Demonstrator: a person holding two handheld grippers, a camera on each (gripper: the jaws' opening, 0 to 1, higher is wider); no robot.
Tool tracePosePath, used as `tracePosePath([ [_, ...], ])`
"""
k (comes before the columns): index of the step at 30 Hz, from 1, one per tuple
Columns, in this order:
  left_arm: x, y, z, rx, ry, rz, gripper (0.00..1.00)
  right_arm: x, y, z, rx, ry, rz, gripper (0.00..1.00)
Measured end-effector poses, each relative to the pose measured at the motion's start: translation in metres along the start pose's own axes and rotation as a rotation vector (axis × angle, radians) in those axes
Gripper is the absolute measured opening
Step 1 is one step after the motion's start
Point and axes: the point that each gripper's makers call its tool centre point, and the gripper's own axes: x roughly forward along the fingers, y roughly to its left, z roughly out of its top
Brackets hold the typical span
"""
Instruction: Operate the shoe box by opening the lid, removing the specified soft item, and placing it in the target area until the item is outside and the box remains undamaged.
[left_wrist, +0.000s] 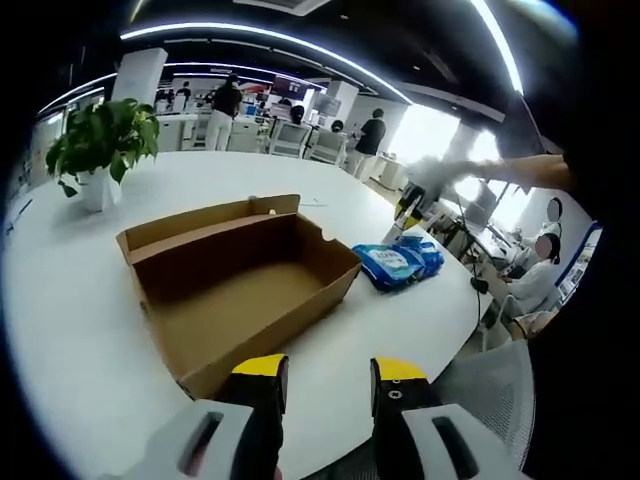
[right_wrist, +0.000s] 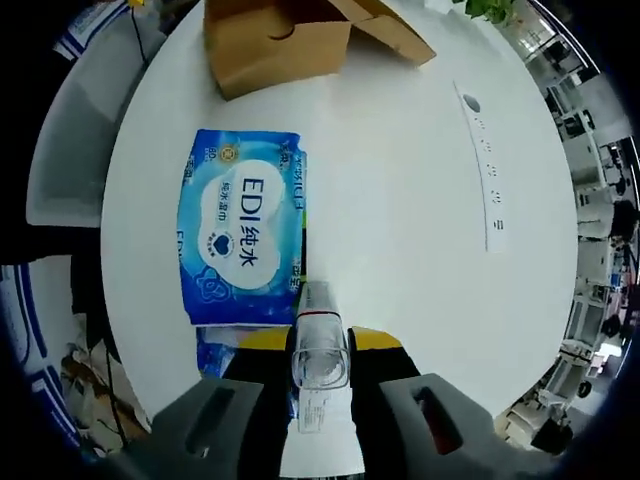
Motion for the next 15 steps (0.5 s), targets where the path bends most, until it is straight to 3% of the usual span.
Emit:
tracePosePath([
  [15, 0.0065, 0.0000, 0.0059, 0.011, 0.003, -0.018, 0.33, -0.0007, -0.0024, -0.0040, 0.024, 0.007, 0.000, 0.19],
])
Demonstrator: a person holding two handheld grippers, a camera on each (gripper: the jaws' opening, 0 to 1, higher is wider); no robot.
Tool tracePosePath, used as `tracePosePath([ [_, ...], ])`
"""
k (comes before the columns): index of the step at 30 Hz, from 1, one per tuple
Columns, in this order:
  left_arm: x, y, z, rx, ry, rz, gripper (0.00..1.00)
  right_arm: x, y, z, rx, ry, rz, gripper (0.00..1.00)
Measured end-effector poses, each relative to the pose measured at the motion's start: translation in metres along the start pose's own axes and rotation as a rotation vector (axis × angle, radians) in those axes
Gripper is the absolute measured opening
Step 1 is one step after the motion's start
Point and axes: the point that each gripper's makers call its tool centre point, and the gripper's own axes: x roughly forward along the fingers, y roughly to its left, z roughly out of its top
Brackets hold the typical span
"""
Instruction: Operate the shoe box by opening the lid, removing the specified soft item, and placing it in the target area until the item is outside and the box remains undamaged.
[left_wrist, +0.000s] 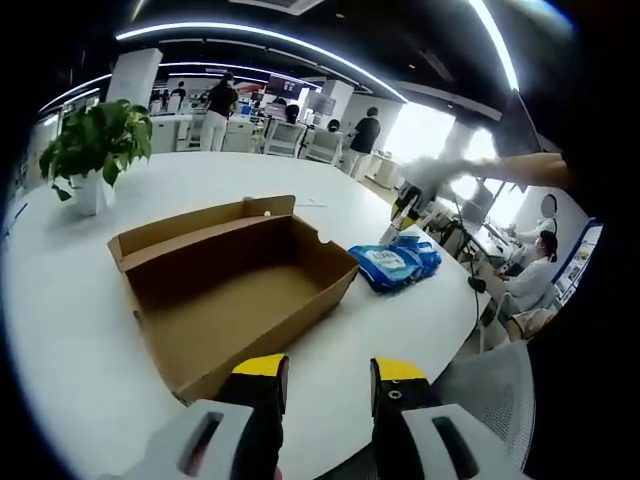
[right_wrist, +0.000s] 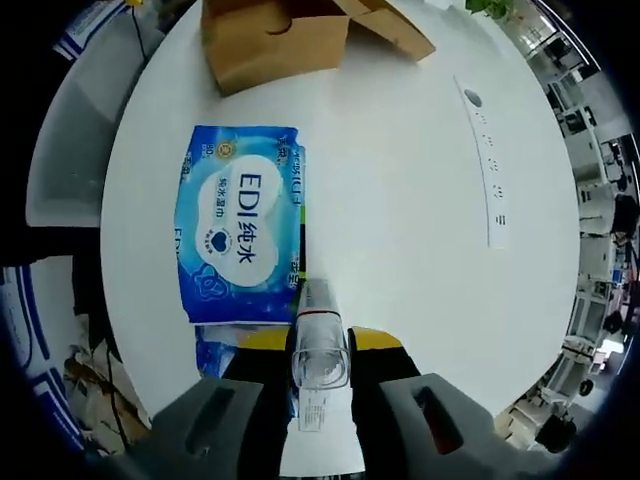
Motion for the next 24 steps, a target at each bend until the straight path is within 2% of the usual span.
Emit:
tracePosePath([
  [15, -0.003, 0.002, -0.002, -0.007, -0.003, 0.001, 0.33, 0.002, 0.000, 0.010, 0.006, -0.001, -0.006, 0.19],
  [24, -0.005, 0.005, -0.002, -0.013, -0.008, 0.004, 0.33, 0.003, -0.002, 0.010, 0.018, -0.002, -0.006, 0.19],
])
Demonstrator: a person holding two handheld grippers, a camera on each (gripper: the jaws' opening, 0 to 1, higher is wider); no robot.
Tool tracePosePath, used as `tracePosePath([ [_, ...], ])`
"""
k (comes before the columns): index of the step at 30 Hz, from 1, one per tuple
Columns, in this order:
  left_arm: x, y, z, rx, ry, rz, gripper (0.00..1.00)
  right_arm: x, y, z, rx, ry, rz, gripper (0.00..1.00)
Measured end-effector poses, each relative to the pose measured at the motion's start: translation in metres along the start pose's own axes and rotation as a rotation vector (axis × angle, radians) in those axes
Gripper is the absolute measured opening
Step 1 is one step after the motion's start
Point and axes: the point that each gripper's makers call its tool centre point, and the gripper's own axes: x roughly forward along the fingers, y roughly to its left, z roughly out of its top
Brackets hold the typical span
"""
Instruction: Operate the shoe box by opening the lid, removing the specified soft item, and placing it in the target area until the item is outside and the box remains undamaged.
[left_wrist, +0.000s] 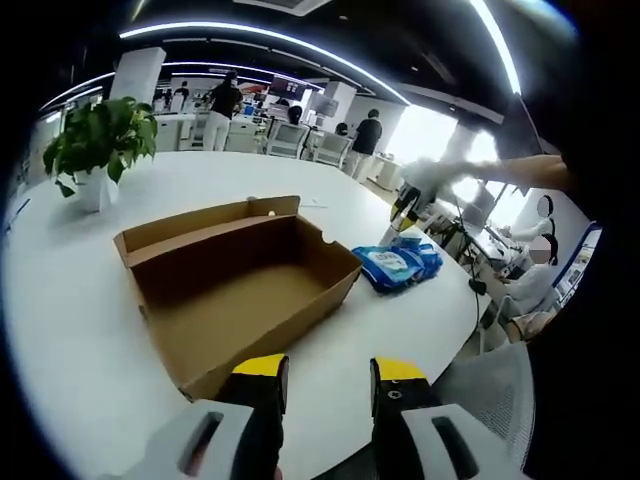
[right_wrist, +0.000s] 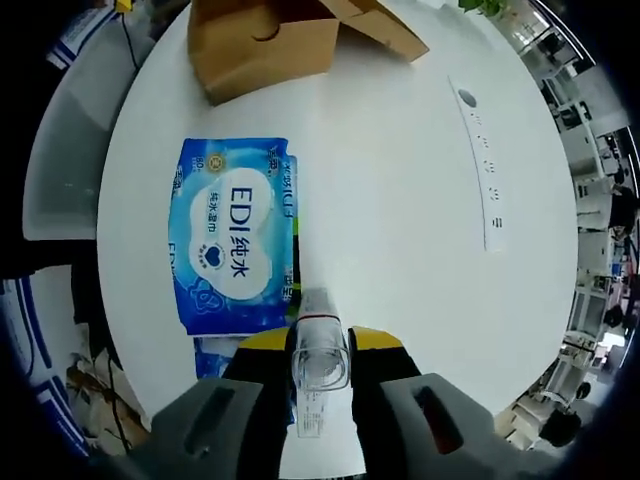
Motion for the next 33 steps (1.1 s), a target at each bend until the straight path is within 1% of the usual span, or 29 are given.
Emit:
tracePosePath([
  [14, 0.000, 0.001, 0.001, -0.002, -0.005, -0.003, 0.33, -0.003, -0.002, -0.001, 0.025, -0.017, -0.005, 0.21],
  [22, -0.001, 0.000, 0.003, 0.003, -0.009, -0.002, 0.33, -0.006, -0.005, -0.004, 0.013, -0.017, -0.027, 0.26],
  [28, -0.002, 0.000, 0.002, 0.004, -0.010, -0.002, 0.33, -0.013, -0.008, -0.006, 0.036, -0.031, -0.041, 0.29],
  [33, -0.004, 0.000, 0.004, -0.002, -0.024, -0.005, 0.33, -0.020, -0.008, -0.009, 0.056, -0.045, -0.055, 0.30],
])
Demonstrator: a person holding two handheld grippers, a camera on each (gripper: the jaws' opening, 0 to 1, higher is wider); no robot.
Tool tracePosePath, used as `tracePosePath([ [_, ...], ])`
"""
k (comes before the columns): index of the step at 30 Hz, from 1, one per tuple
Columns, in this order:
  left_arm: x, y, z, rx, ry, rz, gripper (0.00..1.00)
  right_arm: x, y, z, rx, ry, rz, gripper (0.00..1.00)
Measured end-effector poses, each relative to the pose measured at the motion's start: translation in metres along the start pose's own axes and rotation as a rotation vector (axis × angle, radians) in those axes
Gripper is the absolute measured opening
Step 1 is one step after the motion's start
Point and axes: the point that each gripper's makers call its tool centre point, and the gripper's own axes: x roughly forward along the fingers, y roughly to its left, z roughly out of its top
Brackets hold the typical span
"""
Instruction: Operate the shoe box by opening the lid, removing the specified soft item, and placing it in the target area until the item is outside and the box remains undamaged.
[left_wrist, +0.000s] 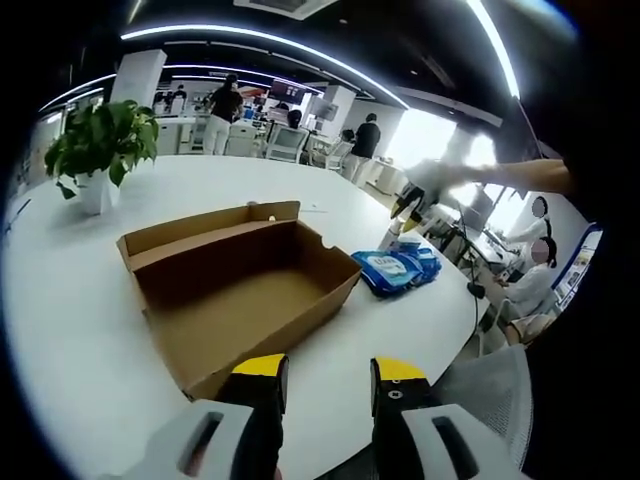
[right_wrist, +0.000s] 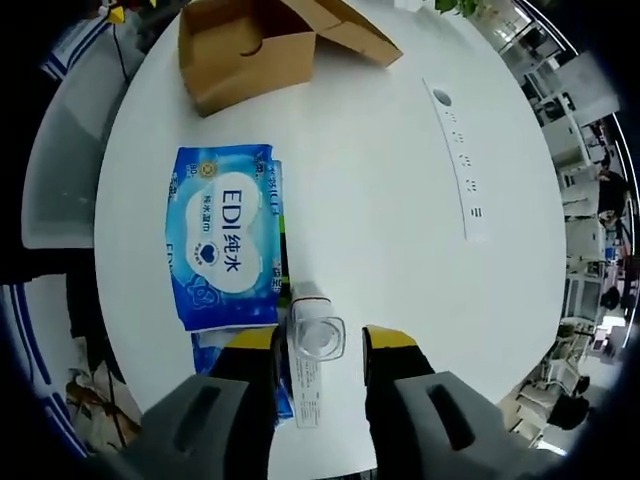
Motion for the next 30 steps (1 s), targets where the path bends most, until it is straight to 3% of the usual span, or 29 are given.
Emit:
tracePosePath([
  [7, 0.001, -0.001, 0.005, 0.008, -0.011, -0.017, 0.33, -0.014, 0.000, -0.007, 0.048, -0.016, -0.039, 0.33],
  [15, -0.001, -0.001, 0.011, 0.000, -0.032, -0.029, 0.33, -0.031, -0.001, -0.019, 0.245, -0.102, -0.124, 0.35],
  [24, -0.009, 0.008, 0.017, -0.041, -0.079, -0.006, 0.33, -0.053, 0.010, -0.033, 0.626, -0.331, -0.204, 0.34],
  [30, -0.014, 0.016, 0.022, -0.065, -0.110, 0.009, 0.33, -0.062, 0.027, -0.039, 0.855, -0.496, -0.211, 0.36],
])
